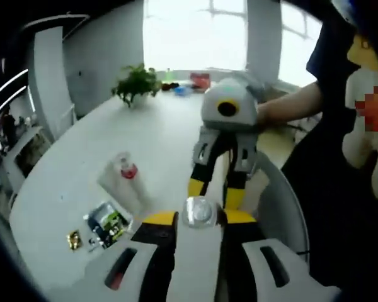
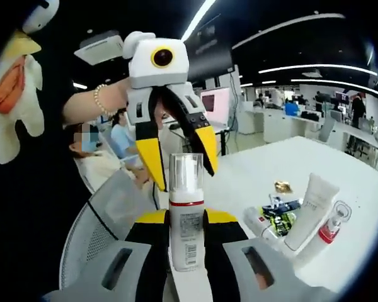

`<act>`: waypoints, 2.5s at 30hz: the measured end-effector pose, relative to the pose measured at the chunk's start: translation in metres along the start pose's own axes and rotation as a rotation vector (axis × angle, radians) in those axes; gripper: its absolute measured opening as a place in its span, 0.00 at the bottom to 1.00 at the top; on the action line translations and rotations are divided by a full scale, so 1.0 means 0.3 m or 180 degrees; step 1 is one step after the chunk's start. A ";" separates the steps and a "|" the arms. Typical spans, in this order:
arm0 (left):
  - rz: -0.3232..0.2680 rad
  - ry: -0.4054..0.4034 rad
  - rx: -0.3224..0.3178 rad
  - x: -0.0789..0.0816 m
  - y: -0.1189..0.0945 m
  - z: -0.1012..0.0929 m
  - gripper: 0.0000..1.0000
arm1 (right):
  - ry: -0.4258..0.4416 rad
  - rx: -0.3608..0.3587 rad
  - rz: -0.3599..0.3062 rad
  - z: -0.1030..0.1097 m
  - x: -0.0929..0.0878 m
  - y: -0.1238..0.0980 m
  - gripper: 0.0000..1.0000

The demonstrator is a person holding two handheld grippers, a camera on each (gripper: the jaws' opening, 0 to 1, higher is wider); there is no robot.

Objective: Arrange the skincare products in the storage area until every visible bottle or jar stands upright without overlapping.

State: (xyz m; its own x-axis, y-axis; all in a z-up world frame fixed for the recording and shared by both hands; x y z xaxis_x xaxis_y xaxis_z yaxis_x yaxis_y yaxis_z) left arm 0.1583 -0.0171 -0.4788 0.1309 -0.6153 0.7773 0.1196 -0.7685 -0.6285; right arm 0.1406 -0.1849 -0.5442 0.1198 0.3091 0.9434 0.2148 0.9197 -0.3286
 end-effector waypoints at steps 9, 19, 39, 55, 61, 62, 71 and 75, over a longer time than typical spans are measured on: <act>0.0161 0.0140 -0.0033 0.012 0.034 -0.014 0.24 | -0.0212 -0.0045 0.0116 -0.005 -0.023 0.006 0.20; 0.0521 0.0403 -0.0015 0.042 0.082 -0.027 0.24 | -0.0110 -0.0143 0.0168 -0.005 -0.054 0.005 0.21; 0.0914 0.0431 -0.0066 0.041 0.233 0.037 0.24 | 0.0354 -0.0689 0.0357 -0.042 -0.179 -0.026 0.51; 0.1049 0.0241 -0.0047 -0.005 0.362 0.168 0.24 | 0.0650 -0.1077 0.0356 -0.074 -0.248 -0.061 0.73; 0.1059 0.0234 -0.0002 -0.002 0.400 0.226 0.24 | 0.0793 -0.1218 0.0366 -0.079 -0.284 -0.071 0.80; 0.1071 0.0233 0.0001 -0.002 0.406 0.235 0.24 | 0.0814 -0.1234 0.0366 -0.080 -0.289 -0.072 0.81; 0.1139 0.0293 0.0004 0.007 0.462 0.285 0.24 | 0.0969 -0.1394 0.0360 -0.089 -0.340 -0.067 0.87; 0.1148 0.0269 0.0096 -0.004 0.487 0.329 0.24 | 0.1008 -0.1465 0.0355 -0.090 -0.344 -0.075 0.90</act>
State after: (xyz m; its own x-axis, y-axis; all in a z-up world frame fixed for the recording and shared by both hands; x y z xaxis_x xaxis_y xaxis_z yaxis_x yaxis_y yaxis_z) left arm 0.2729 -0.1114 -0.5744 0.0885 -0.8590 0.5043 0.1098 -0.4947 -0.8621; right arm 0.1494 -0.2441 -0.6353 0.4356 0.2453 0.8661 0.5759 0.6635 -0.4776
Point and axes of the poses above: the point that each gripper's makers call its tool centre point, and the gripper's own axes: y roughly forward along the fingers, z roughly to its left, x roughly out of its top, the point moved 10 cm from there along -y, roughly backward along the fingers, and after that the axes turned 3 degrees about -x, right-handed, at the moved point
